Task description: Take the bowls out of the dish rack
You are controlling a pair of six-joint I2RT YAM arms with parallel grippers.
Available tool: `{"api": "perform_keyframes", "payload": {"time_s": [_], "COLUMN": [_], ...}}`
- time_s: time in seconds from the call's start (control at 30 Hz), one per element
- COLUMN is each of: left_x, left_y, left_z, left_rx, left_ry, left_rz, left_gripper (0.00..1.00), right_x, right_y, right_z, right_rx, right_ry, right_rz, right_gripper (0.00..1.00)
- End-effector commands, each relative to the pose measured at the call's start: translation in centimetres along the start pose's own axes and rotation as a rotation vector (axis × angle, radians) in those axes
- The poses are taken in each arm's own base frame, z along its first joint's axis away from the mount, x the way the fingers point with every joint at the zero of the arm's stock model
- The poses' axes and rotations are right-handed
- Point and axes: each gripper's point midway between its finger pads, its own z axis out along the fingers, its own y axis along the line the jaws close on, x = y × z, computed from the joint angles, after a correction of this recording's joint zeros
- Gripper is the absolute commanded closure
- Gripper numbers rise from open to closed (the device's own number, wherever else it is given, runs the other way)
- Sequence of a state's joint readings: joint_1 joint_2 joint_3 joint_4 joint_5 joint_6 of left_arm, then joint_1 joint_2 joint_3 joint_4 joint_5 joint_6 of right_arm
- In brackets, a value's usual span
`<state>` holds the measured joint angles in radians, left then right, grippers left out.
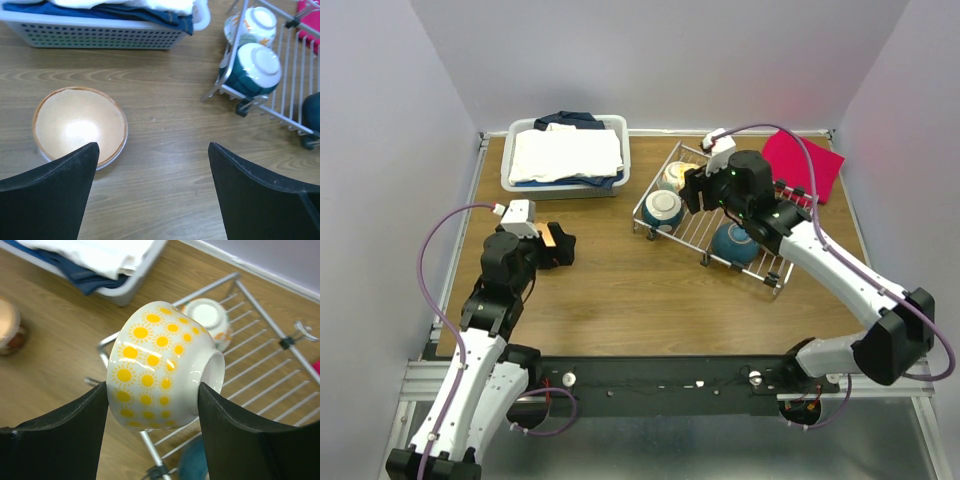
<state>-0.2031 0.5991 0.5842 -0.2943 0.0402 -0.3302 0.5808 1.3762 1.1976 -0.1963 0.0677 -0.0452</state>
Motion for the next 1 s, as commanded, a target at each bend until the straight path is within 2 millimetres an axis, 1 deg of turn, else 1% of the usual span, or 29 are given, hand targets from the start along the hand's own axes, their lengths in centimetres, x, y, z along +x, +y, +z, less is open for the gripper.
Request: {"api": "perform_keyframes", "payload": {"time_s": [0.0, 0.03, 0.1, 0.13, 0.2, 0.23, 0.3, 0.33, 0.4, 0.43, 0.47, 0.5, 0.53, 0.57, 0.6, 0.67, 0.7, 0.77, 0.8, 0.83, 0.97], "left_x": [-3.5, -4.0, -4.2, -4.9, -4.8, -5.3, -5.0, -5.4, -5.2, -5.6, -5.5, -5.1, -5.3, -5.1, -4.6, -4.8, -4.3, -4.5, -4.2, -4.3, -3.6], "left_y": [-3.8, -4.5, -5.2, -5.7, -6.6, -7.3, -7.9, -8.6, -9.0, -9.4, -10.0, -10.2, -10.6, -11.2, -11.3, -11.9, -12.2, -12.7, -13.1, -13.4, -13.9], "left_z": [0.1, 0.2, 0.6, 0.6, 1.0, 1.1, 1.5, 1.5, 2.0, 2.0, 2.0, 2.4, 2.5, 2.5, 2.8, 2.9, 3.2, 3.3, 3.4, 3.5, 4.1], "left_rx": [0.162, 0.193, 0.226, 0.249, 0.288, 0.315, 0.338, 0.36, 0.367, 0.381, 0.396, 0.396, 0.408, 0.423, 0.421, 0.435, 0.439, 0.452, 0.46, 0.469, 0.477], "left_ry": [-0.07, -0.081, -0.077, -0.097, -0.081, -0.098, -0.086, -0.1, -0.092, -0.105, -0.102, -0.088, -0.098, -0.088, -0.076, -0.084, -0.07, -0.077, -0.065, -0.069, -0.045], "left_rz": [-0.07, -0.095, -0.123, -0.133, -0.177, -0.188, -0.229, -0.235, -0.271, -0.277, -0.284, -0.304, -0.311, -0.315, -0.322, -0.344, -0.352, -0.375, -0.384, -0.392, -0.441], "left_gripper": [0.01, 0.01, 0.01, 0.01, 0.01, 0.01, 0.01, 0.01, 0.01, 0.01, 0.01, 0.01, 0.02, 0.02, 0.02, 0.02, 0.02, 0.04, 0.04, 0.06, 0.11], "right_x": [-3.0, -3.8, -4.5, -4.9, -5.2, -5.5, -5.8, -6.3, -5.9, -6.6, -6.1, -6.1, -6.5, -6.4, -6.2, -6.4, -6.0, -6.3, -6.1, -6.0, -5.6], "right_y": [5.2, 6.2, 7.1, 7.7, 8.5, 9.1, 9.7, 10.2, 10.6, 10.9, 11.1, 11.2, 11.4, 11.5, 11.6, 11.9, 12.0, 12.1, 12.2, 12.2, 12.5], "right_z": [-2.5, -3.0, -3.6, -4.0, -4.6, -5.1, -5.5, -5.9, -6.0, -6.6, -6.5, -6.7, -7.1, -7.1, -7.1, -7.4, -7.4, -7.7, -7.8, -7.8, -8.1], "right_rx": [-0.258, -0.317, -0.369, -0.408, -0.456, -0.5, -0.542, -0.581, -0.611, -0.647, -0.657, -0.67, -0.693, -0.7, -0.705, -0.734, -0.738, -0.761, -0.768, -0.771, -0.8], "right_ry": [-0.125, -0.149, -0.179, -0.198, -0.222, -0.238, -0.253, -0.268, -0.264, -0.284, -0.277, -0.279, -0.291, -0.289, -0.286, -0.288, -0.278, -0.29, -0.289, -0.288, -0.282], "right_rz": [0.235, 0.283, 0.334, 0.389, 0.441, 0.491, 0.536, 0.573, 0.614, 0.648, 0.666, 0.681, 0.703, 0.714, 0.722, 0.743, 0.752, 0.779, 0.785, 0.798, 0.827], "right_gripper": [0.52, 0.52, 0.52, 0.52, 0.52, 0.52, 0.52, 0.52, 0.52, 0.52, 0.52, 0.51, 0.51, 0.51, 0.51, 0.51, 0.51, 0.51, 0.51, 0.51, 0.51]}}
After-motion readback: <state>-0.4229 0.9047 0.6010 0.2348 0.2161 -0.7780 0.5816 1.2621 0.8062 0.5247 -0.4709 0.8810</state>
